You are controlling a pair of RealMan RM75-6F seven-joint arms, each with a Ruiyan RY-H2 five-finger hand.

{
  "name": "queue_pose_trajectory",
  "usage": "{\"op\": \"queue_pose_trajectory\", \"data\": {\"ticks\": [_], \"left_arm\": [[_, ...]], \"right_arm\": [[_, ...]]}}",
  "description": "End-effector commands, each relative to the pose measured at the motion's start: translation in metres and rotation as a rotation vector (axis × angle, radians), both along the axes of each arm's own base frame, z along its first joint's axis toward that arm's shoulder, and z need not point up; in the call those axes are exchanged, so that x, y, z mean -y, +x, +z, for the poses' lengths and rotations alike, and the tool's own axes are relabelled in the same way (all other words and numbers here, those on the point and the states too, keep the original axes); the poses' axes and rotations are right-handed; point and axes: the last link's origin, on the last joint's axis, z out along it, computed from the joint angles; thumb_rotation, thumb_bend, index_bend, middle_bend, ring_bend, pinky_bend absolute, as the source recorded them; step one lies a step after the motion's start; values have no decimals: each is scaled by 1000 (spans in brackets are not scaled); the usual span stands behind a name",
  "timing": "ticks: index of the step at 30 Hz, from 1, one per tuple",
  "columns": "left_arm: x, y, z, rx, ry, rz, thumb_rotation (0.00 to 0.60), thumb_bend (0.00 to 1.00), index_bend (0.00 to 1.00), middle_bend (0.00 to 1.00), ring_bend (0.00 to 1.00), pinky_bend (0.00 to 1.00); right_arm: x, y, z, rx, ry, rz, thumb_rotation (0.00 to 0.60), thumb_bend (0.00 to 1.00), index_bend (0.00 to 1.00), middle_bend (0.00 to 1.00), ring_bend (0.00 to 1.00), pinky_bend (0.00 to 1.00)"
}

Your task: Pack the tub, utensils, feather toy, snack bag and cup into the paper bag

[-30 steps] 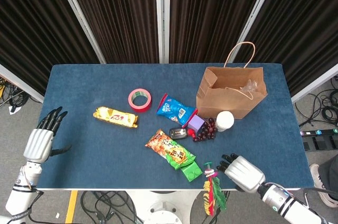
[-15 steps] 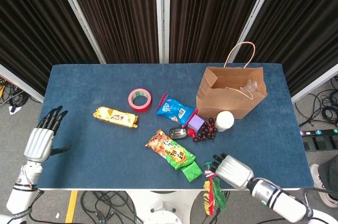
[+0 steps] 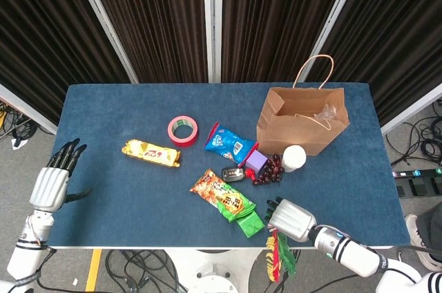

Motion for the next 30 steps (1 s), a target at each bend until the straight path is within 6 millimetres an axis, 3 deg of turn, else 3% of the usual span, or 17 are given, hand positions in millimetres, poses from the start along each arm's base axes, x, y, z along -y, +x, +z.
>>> {"op": "queue_pose_trajectory", "data": {"ticks": [1,9,15,22,30], "left_arm": [[1,-1,0,-1,-1,0,600,84,114,88,35,197],[1,-3,0,6,8,4,600,84,113,88,35,197],[1,-4,3,13,16,6,600,84,114,88,35,197],[1,-7,4,18,19,12,600,84,114,88,35,197],[1,-9,5,25,25,16,600,83,114,88,35,197]], "right_arm": [[2,-1,-3,-2,2,-1,600,0,446,387,193,348],[6,2,-14,-2,13,4,600,0,451,379,191,348],[7,4,-21,-6,18,5,600,0,454,317,131,343],[8,3,-22,2,1,-2,600,0,454,317,131,343],[7,-2,-36,-11,16,-13,600,0,498,359,137,343]]}}
